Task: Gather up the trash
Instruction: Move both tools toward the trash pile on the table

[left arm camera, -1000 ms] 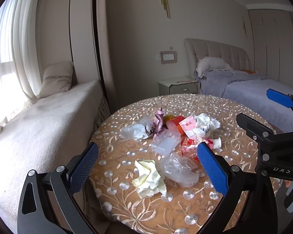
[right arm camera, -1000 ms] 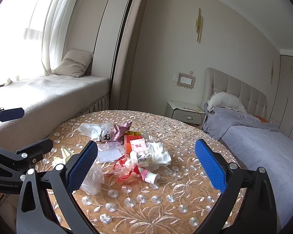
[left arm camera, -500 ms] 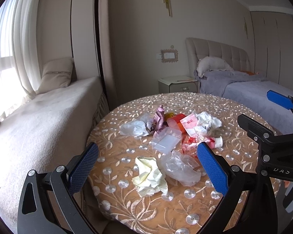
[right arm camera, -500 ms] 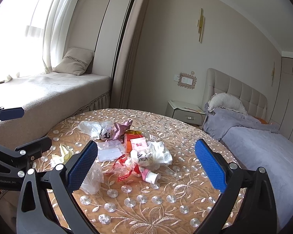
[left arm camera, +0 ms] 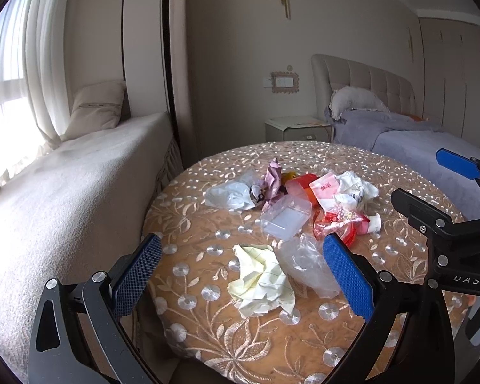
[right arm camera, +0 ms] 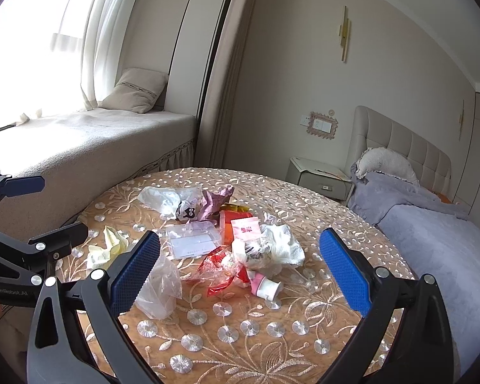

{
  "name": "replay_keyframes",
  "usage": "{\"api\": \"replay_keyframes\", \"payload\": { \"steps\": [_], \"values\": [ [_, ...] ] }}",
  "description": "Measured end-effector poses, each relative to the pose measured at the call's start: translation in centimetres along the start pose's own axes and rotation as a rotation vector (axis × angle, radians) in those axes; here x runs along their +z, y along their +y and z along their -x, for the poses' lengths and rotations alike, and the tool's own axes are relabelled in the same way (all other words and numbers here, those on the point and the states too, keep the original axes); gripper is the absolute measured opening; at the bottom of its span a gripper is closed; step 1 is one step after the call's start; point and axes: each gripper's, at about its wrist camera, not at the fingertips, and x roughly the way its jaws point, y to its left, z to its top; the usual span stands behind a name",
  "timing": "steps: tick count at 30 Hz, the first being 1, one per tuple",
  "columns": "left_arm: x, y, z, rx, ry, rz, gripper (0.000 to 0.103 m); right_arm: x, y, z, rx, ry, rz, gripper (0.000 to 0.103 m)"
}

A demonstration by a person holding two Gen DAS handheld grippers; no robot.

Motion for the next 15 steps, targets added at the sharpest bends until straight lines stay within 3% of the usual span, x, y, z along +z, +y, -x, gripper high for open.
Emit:
{"api": "replay_keyframes", "payload": {
  "steps": [15],
  "values": [
    [-3.1,2.2,-4.3,-0.008,0.109,0.051,0.099,-1.6,3.6,-3.9,0.224,0.112,0.042,0.099]
  ]
}}
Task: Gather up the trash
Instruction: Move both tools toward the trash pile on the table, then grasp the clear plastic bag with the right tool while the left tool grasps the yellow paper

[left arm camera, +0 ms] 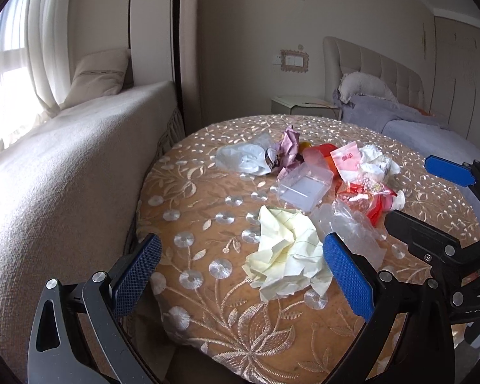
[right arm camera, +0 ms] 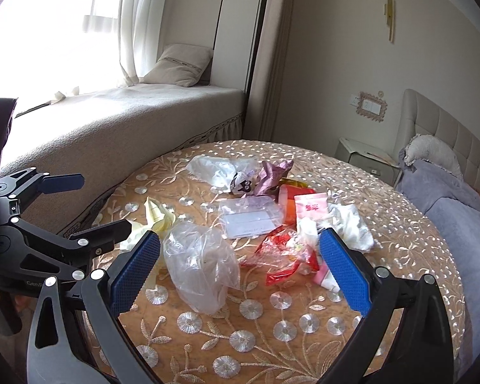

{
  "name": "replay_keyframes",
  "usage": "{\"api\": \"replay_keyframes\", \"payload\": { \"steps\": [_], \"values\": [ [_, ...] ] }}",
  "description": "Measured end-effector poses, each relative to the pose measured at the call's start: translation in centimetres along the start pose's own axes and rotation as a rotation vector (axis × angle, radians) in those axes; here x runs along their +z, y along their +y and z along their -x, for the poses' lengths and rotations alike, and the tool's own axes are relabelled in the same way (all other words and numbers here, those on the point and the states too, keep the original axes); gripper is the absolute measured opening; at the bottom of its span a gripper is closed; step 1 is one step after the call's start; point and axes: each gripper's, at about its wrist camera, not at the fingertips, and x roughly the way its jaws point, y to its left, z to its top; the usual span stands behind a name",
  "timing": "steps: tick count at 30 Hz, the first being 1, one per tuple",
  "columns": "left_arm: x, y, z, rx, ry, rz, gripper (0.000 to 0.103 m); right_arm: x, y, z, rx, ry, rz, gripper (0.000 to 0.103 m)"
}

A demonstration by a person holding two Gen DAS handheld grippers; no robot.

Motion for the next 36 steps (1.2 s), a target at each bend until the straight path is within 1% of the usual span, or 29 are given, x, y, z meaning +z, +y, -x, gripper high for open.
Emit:
{"api": "replay_keyframes", "payload": {
  "steps": [5,9,11,12,14,15,16,17,18,20,22,23,24,25,26,29,30,32,33,34,35,36],
  "values": [
    [-0.8,0.4,-1.6,0.013,0.038,-0.026,0.099,-0.6,0.1,-2.3,0.053,0.077,-0.018,0.099],
    [-1.0,1.1,-2.5,-0.013,0.063,-0.015,0.098,-0.7,0.1,-3.7,0.112,0.127,-0.030,0.099],
    [-1.2,1.4,-3.2,-0.038,0.078,-0.001,0.098,-0.7,0.0,-4.5,0.132,0.149,-0.030,0.099],
    [-1.2,1.5,-3.5,-0.046,0.085,0.002,0.098,-0.7,0.0,-4.8,0.148,0.158,-0.031,0.097],
    [-1.2,1.6,-4.0,-0.054,0.080,-0.007,0.098,-0.7,0.0,-5.4,0.194,0.181,-0.041,0.092],
    [-1.2,1.6,-4.2,-0.060,0.079,-0.011,0.098,-0.8,0.0,-5.8,0.213,0.192,-0.046,0.084],
    [-1.1,1.8,-4.5,-0.072,0.082,-0.010,0.098,-0.8,-0.1,-6.0,0.226,0.205,-0.048,0.072],
    [-1.1,1.9,-4.9,-0.092,0.086,-0.004,0.098,-0.9,0.0,-6.3,0.236,0.221,-0.047,0.066],
    [-1.1,2.0,-5.3,-0.111,0.092,0.002,0.098,-1.0,0.0,-6.7,0.243,0.235,-0.045,0.063],
    [-1.0,2.0,-6.0,-0.143,0.103,0.000,0.098,-1.0,-0.1,-7.1,0.243,0.250,-0.039,0.062],
    [-0.8,1.6,-6.5,-0.139,0.105,-0.018,0.098,-1.1,0.0,-7.3,0.245,0.258,-0.026,0.054],
    [-0.8,1.4,-6.6,-0.131,0.099,-0.032,0.098,-1.1,0.0,-7.4,0.245,0.264,-0.022,0.053],
    [-0.7,1.1,-6.6,-0.126,0.091,-0.045,0.098,-1.2,0.0,-7.5,0.246,0.268,-0.021,0.046],
    [-0.6,1.0,-6.6,-0.131,0.093,-0.054,0.098,-1.2,-0.1,-7.6,0.240,0.275,-0.018,0.042],
    [-0.6,0.7,-6.7,-0.138,0.092,-0.066,0.098,-1.3,-0.1,-7.7,0.233,0.282,-0.017,0.041],
    [-0.8,-0.3,-6.8,-0.178,0.101,-0.097,0.097,-1.6,0.1,-8.1,0.224,0.299,-0.008,0.034],
    [-0.8,-0.7,-7.0,-0.183,0.109,-0.110,0.092,-1.8,0.4,-8.2,0.206,0.301,0.011,0.029],
    [-1.0,-1.1,-7.3,-0.221,0.127,-0.111,0.085,-2.1,0.3,-8.4,0.202,0.302,0.009,0.027],
    [-1.0,-1.3,-7.5,-0.234,0.129,-0.105,0.074,-2.2,0.1,-8.5,0.212,0.302,-0.004,0.025],
    [-1.1,-1.5,-7.6,-0.253,0.133,-0.101,0.049,-2.2,-0.1,-8.5,0.207,0.302,-0.011,0.024],
    [-1.1,-1.9,-7.7,-0.232,0.130,-0.101,0.037,-2.3,-0.2,-8.5,0.215,0.297,-0.019,0.024],
    [-1.0,-2.2,-7.7,-0.207,0.125,-0.098,0.035,-2.3,-0.3,-8.5,0.217,0.291,-0.023,0.023]
  ]
}}
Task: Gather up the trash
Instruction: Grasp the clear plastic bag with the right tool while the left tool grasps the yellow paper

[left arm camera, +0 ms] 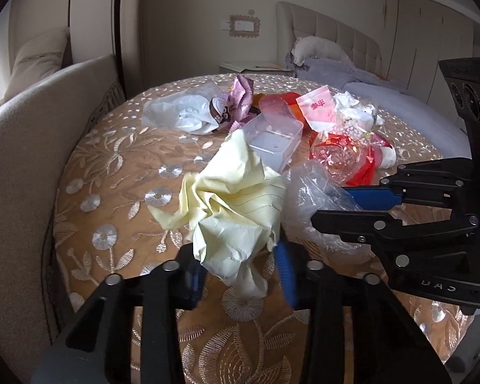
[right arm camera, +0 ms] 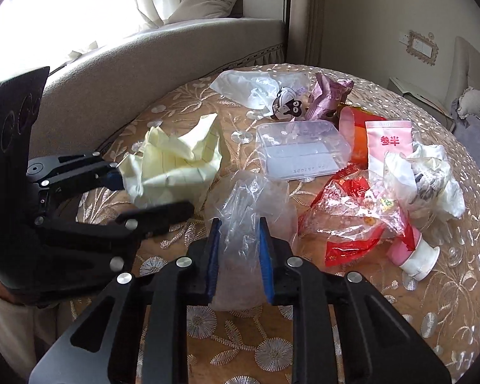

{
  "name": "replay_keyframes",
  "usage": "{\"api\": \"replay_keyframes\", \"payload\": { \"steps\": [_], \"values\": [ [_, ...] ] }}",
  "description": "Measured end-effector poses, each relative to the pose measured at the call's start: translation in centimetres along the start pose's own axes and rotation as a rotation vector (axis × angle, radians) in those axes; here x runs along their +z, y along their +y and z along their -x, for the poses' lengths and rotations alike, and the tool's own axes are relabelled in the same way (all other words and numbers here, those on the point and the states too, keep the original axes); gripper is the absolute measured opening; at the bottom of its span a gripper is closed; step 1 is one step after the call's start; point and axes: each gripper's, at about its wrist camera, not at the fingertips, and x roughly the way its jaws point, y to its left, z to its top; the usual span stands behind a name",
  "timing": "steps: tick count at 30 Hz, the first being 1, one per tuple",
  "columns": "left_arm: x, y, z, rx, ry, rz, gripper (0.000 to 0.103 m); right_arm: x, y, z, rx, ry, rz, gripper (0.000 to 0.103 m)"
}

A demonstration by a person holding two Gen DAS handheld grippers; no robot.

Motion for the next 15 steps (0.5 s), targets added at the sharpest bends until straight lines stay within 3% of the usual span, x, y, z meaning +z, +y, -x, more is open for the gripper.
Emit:
{"api": "replay_keyframes", "payload": {
  "steps": [2,10,15],
  "values": [
    [0.1,-0.4,0.3,0.017,-0.011,-0.014,0.033,-0.1,0.1,0.5,-0.004,-0.018,0.009,0.023],
    [1.1,0.4,4.0,-0.061,-0.098,0.061,0.033,0.1,-0.2,5.7,-0.012,-0.141,-0.008,0.022],
    [2.6,-1.5,6.9,-0.028,-0.150,0.040,0.033,-0.1,-0.5,10.8,-0.071,-0.266,0.003,0.022]
  ]
}}
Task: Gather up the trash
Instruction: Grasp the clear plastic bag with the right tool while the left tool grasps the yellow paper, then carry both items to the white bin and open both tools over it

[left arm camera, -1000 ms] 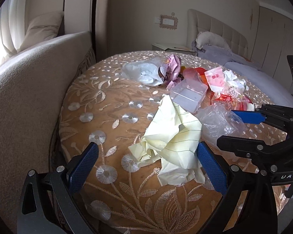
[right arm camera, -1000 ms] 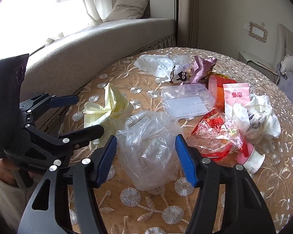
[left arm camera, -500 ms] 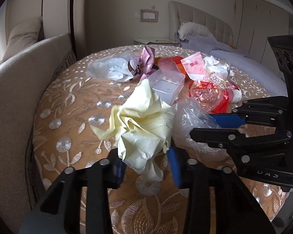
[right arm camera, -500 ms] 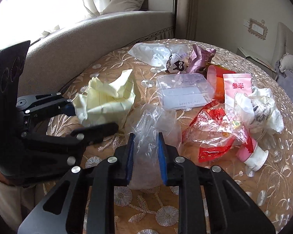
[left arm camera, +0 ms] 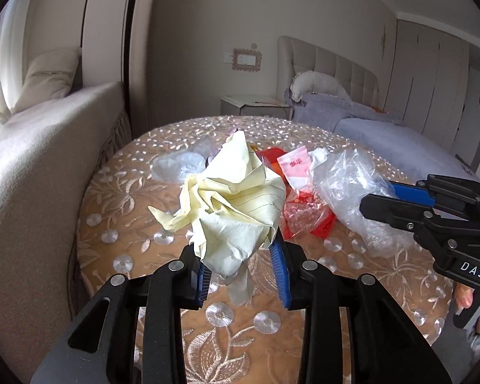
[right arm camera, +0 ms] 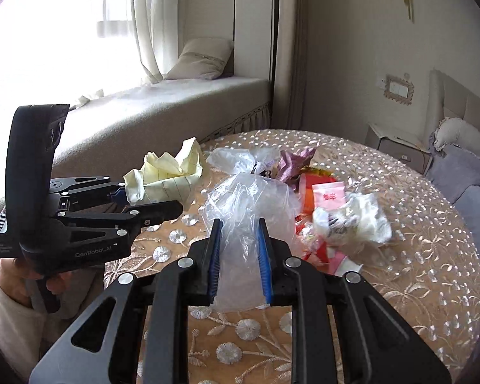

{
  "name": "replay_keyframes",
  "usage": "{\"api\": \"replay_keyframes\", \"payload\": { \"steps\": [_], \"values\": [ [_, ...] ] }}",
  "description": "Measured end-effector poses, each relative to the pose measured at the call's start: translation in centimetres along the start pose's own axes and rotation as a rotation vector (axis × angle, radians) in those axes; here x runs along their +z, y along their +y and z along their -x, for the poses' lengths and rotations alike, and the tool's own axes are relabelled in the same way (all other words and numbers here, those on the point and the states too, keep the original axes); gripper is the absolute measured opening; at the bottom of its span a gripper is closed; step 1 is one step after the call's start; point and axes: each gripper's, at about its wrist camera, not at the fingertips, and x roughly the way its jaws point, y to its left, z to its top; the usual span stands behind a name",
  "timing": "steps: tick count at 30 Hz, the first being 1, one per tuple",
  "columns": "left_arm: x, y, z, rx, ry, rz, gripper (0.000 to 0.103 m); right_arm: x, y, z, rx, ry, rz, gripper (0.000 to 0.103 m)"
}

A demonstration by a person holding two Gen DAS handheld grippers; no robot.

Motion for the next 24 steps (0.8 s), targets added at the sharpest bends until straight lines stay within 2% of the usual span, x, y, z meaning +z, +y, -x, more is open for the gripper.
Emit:
{"api": "replay_keyframes", "payload": {
  "steps": [3,6,9,17,21,24],
  "values": [
    [1.4,-2.3,1.3,0.023,-0.054,-0.034,0.033,-0.2,-1.5,2.7,-0.061,-0.045,-0.019,0.022],
    [2.6,-5.3,2.1,-0.015,-0.106,-0.053,0.033,-0.9,-3.6,5.0,-0.130,-0.064,-0.055,0.022],
    [3.6,-9.2,1.8,-0.083,-0.126,-0.086,0.033,-1.9,-5.8,7.5,-0.204,-0.085,-0.087,0.022],
    [4.6,-21.5,-1.5,-0.261,-0.097,-0.190,0.033,-6.1,-12.1,14.4,-0.427,-0.127,-0.180,0.022],
    [3.9,-28.5,-3.9,-0.354,-0.036,-0.247,0.033,-9.5,-15.5,17.0,-0.559,-0.104,-0.233,0.022],
    [2.8,-34.0,-6.2,-0.430,0.037,-0.299,0.033,-12.6,-18.3,18.6,-0.640,-0.079,-0.291,0.022]
  ]
}}
